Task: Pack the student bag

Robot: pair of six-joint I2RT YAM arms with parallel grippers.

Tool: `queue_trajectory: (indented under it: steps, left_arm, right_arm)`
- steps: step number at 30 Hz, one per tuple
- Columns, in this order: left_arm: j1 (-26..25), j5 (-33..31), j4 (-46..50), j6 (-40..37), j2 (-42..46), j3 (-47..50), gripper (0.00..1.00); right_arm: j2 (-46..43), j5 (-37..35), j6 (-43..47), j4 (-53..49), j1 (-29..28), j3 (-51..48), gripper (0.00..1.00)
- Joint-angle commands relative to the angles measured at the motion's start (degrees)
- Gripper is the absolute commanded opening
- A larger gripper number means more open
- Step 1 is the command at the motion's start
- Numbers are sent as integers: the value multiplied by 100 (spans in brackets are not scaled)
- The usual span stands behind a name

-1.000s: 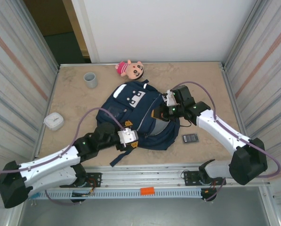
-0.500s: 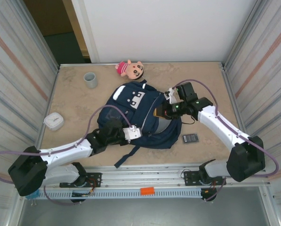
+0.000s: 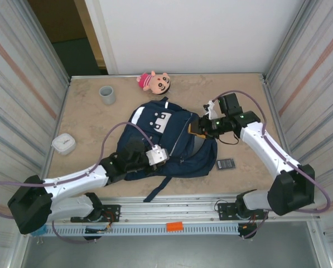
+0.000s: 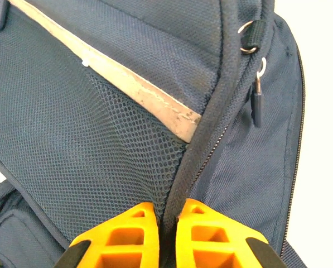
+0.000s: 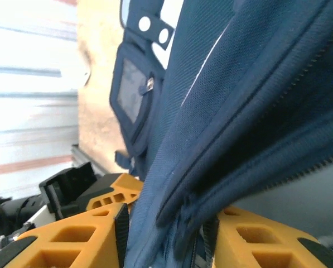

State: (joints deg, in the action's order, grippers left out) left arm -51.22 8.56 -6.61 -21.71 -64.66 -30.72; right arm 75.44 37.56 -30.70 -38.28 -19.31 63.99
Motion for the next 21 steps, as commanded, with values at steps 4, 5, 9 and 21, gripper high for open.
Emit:
queue_trajectory:
  steps: [4, 5, 9, 21]
  left_arm:
    - [-13, 285, 458, 1013, -103, -646, 0]
    - [32, 323, 499, 1129, -101, -675, 0]
    - [279, 673, 590, 1815, -60, -780, 0]
    - [490, 1412, 1064, 2570, -412, -1256, 0]
  right_arm:
    - [-1394, -2545, 14, -1337, -626, 256, 40]
    - [-1550, -2775, -107, -1448, -785, 222, 39]
    - [-2148, -3727, -1112, -1459, -1779, -190, 35]
    - [-1018, -6491, -2925, -1120, -4845, -299, 35]
